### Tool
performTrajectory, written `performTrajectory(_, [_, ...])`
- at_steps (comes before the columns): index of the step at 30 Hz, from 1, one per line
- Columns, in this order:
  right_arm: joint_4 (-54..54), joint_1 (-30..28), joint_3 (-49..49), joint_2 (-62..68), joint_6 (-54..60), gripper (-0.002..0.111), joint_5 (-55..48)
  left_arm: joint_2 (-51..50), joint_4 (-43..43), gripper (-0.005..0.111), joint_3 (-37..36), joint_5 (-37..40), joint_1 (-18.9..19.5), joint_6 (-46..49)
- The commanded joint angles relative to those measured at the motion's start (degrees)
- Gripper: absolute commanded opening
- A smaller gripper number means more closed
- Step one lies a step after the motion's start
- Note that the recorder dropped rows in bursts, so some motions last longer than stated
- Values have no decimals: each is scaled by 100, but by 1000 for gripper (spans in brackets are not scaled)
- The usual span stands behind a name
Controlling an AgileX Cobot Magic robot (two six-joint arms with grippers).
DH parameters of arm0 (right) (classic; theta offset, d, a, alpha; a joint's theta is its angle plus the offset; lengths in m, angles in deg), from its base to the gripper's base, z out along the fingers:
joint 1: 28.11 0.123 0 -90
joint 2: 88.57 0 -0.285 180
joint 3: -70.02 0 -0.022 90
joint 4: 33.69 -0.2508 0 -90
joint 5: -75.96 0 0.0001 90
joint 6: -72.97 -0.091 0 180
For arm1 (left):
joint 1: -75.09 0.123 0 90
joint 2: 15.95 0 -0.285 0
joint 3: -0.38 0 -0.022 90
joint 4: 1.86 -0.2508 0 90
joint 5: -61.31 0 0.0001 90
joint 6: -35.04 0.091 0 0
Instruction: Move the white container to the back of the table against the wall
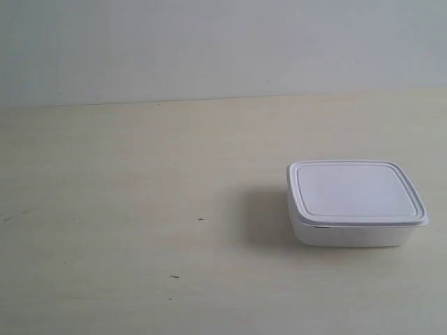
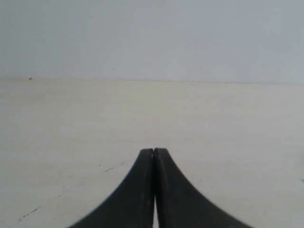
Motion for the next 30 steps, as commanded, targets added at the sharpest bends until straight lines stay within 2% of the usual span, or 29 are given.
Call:
performTrajectory(1, [46, -32, -25, -31, 6, 0, 157, 40, 298, 0, 1, -466, -35, 3])
performTrajectory(7, [-221, -32, -25, -31, -250, 0, 553, 40, 313, 0, 1, -1008, -35, 3])
performTrajectory(13, [-1208, -32, -25, -31, -250, 0, 728, 40, 584, 0, 1, -1481, -35, -174])
performTrajectory(19, [-1228, -32, -25, -31, -250, 0, 705, 40, 1520, 0, 1, -1439, -35, -1555])
performTrajectory(22, [-1330, -32, -25, -31, -392, 0, 680, 40, 1532, 0, 1, -1455, -35, -1995])
performTrajectory(25, [-1330, -32, -25, -31, -468, 0, 666, 40, 1482, 0, 1, -1474, -35, -2023])
performTrajectory(28, [-1330, -32, 178, 57, -469, 0, 392, -92, 1493, 0, 109, -1096, -35, -2093])
performTrajectory(30, [-1221, -32, 674, 465, -469, 0, -167, -710, 1493, 0, 628, -481, -35, -2121])
